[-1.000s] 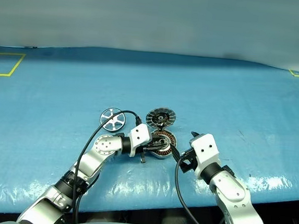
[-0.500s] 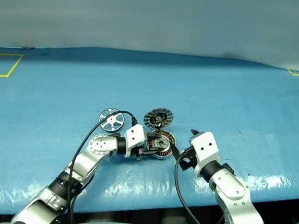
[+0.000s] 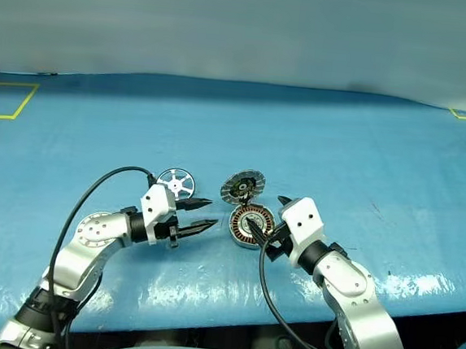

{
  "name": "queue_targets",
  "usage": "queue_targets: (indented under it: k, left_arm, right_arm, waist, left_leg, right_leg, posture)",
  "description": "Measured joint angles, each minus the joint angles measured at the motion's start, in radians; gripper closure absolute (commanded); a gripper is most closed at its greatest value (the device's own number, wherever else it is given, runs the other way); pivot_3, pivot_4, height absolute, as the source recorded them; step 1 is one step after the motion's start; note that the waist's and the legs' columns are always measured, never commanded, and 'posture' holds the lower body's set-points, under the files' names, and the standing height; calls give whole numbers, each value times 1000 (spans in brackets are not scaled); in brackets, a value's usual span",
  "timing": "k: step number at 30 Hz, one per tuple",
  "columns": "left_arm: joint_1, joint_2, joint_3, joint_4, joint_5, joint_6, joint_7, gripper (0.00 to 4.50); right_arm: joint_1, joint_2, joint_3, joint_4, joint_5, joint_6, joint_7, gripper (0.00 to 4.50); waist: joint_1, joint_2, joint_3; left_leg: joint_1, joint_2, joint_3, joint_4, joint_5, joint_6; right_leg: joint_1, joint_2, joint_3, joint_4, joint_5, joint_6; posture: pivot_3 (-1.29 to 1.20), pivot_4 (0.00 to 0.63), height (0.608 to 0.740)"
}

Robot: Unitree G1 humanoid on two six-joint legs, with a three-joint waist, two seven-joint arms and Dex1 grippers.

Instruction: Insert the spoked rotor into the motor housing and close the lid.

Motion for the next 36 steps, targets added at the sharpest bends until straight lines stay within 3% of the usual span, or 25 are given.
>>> queue_targets:
  k: [7,11,18,27,36]
  left_arm:
    - [22,22,130,4,8,24,120,2243]
    - [-88,77,122,62,91,90,166,2243]
    - [-314,267,-3,64,184,215,3,2243]
    - [-496,327,-199,179,270,298,-213,2243]
    - [-583,327,-266,333,381,152,-233,2243]
  right_arm:
    - [-6,-54,15,-28,78,46,79,90]
    - [-17,-74,58,-9,59,45,85,90]
    - [-31,-79,72,6,26,41,75,90]
    - [30,-35,81,5,-1,26,25,90]
    - [65,-32,77,1,-12,14,-5,90]
  waist:
    - [1,0,0]
    - [2,-1,0]
    - [-2,-1,0]
    - [-2,-2,1]
    - [-1,-2,1]
  left_leg:
    - [0,0,0,0,0,0]
    - [0,-1,-1,0,1,-1]
    - [0,-6,0,0,3,-5]
    - [-1,-7,1,0,1,-2]
    - [-1,-7,1,0,1,-1]
  right_leg:
    - [0,0,0,0,0,0]
    - [1,0,-1,1,1,-1]
    - [0,0,-1,1,1,-1]
    - [-1,0,0,1,-2,4]
    - [-1,0,1,1,-1,2]
  posture:
    - [0,150,740]
    - [0,150,740]
    - [0,150,740]
    - [0,150,740]
    - [0,150,740]
